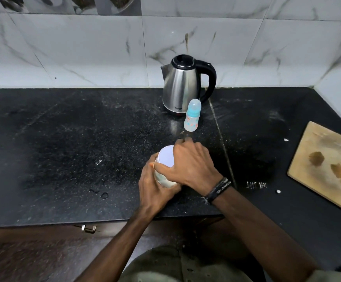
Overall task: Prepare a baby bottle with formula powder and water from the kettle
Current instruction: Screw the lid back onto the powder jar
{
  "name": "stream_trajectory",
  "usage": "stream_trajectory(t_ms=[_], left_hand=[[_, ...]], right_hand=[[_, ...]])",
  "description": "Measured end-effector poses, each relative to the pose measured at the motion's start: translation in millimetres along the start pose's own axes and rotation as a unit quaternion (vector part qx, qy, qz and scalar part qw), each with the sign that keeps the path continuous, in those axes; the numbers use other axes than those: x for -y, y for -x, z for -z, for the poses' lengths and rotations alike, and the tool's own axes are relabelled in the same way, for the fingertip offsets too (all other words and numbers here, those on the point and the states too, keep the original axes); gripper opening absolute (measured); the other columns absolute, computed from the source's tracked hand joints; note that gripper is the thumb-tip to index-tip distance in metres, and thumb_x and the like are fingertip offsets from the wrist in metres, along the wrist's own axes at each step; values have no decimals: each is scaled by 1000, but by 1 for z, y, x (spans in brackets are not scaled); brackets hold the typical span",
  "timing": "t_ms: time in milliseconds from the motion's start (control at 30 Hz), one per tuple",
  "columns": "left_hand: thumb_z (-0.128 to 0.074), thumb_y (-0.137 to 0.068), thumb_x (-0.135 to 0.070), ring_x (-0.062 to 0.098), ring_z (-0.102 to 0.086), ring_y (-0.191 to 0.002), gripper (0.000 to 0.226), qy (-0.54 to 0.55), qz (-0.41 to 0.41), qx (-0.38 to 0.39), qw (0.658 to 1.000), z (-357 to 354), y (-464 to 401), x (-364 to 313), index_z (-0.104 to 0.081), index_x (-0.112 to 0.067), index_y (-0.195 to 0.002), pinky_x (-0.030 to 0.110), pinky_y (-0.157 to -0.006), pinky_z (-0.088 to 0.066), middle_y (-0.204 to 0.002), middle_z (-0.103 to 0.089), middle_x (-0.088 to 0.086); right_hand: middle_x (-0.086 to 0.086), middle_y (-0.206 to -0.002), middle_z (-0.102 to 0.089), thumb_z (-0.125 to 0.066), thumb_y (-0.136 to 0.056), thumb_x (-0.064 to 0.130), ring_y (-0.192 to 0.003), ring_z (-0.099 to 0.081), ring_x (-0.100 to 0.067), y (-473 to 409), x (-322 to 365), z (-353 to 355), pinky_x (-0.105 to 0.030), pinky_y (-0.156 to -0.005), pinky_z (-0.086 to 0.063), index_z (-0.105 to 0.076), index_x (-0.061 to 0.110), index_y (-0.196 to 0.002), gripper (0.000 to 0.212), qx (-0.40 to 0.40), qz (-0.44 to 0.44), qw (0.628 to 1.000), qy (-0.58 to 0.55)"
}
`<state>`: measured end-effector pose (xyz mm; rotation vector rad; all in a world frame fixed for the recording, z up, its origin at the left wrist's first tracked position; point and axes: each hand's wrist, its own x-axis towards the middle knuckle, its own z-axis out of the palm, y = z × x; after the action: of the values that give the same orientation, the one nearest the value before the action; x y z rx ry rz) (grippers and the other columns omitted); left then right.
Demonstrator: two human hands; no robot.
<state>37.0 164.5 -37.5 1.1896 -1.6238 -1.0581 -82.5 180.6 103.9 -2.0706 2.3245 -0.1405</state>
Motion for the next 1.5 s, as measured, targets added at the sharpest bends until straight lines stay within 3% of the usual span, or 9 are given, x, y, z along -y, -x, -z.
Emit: stream_trajectory(t_ms=[233,433,633,900,1067,1133,1200,1300,1500], left_hand=[[-90,-46,-39,7,-69,-112,93,32,1,101,994,26,-19,-11,-52,-43,-131,32,-95,-58,-123,-71,-10],[-94,-49,-35,19,-69,-116,94,17,-20,50,998,20,-17,-9,-53,-50,-133,49,-96,-59,-126,-70,-4],[-88,-61,-44,27,-61,-124,89,-57,-50,-41,996,4,-15,-17,-55,-17,-139,53,-101,-51,-134,-64,3],[-81,-64,-54,24,-67,-117,91,-33,-8,-27,999,0,-27,-18,-51,-24,-143,51,-95,-57,-130,-67,1],[-84,-60,-55,28,-63,-126,100,-38,-25,-37,998,-1,-31,-14,-52,-10,-144,55,-101,-53,-139,-63,6],[-88,-58,-49,27,-62,-129,102,-34,-15,-37,999,-3,-33,-11,-51,-15,-146,54,-103,-52,-140,-63,4],[-92,-56,-41,24,-61,-129,102,-29,-4,-32,999,-6,-34,-10,-49,-22,-147,54,-103,-53,-141,-62,1],[-91,-59,-44,25,-64,-125,95,-27,-1,-26,999,-12,-33,-11,-49,-26,-142,52,-100,-55,-135,-65,0],[-91,-57,-48,23,-61,-128,99,-41,-6,-54,998,-11,-39,-7,-49,-22,-143,50,-104,-53,-137,-63,-2]], right_hand=[[-7,-120,-43,-58,-75,75,-81,-61,-32,-12,-29,6,-40,-75,-51,-37,28,-144,86,58,179,982,-6],[-3,-114,-43,-64,-68,77,-82,-59,-32,-14,-23,-3,-40,-78,-50,-51,23,-126,81,40,115,991,-47],[-15,-105,-60,-56,-75,79,-84,-65,-40,-13,-7,-10,-36,-64,-40,-62,6,-97,77,-56,-48,995,-62],[-20,-116,-57,-29,-78,88,-88,-65,-36,-10,0,8,-35,-64,-32,-56,1,-115,98,-32,-16,999,29],[-22,-142,-40,-47,-95,61,-110,-60,-42,-17,-14,24,-43,-84,-47,-8,22,-157,83,85,72,994,-7],[-20,-136,-48,-49,-93,63,-109,-61,-39,-20,-14,23,-41,-83,-46,-23,22,-153,77,72,77,994,33],[-13,-115,-65,-43,-89,74,-98,-65,-33,-21,-12,19,-36,-69,-39,-55,15,-121,68,-4,67,996,61],[-8,-88,-69,-31,-87,81,-81,-65,-29,-21,-7,13,-32,-62,-28,-53,23,-74,63,-53,31,997,47],[-15,-93,-71,-29,-96,69,-87,-67,-35,-26,-15,0,-33,-63,-31,-68,10,-90,70,-74,3,997,29]])
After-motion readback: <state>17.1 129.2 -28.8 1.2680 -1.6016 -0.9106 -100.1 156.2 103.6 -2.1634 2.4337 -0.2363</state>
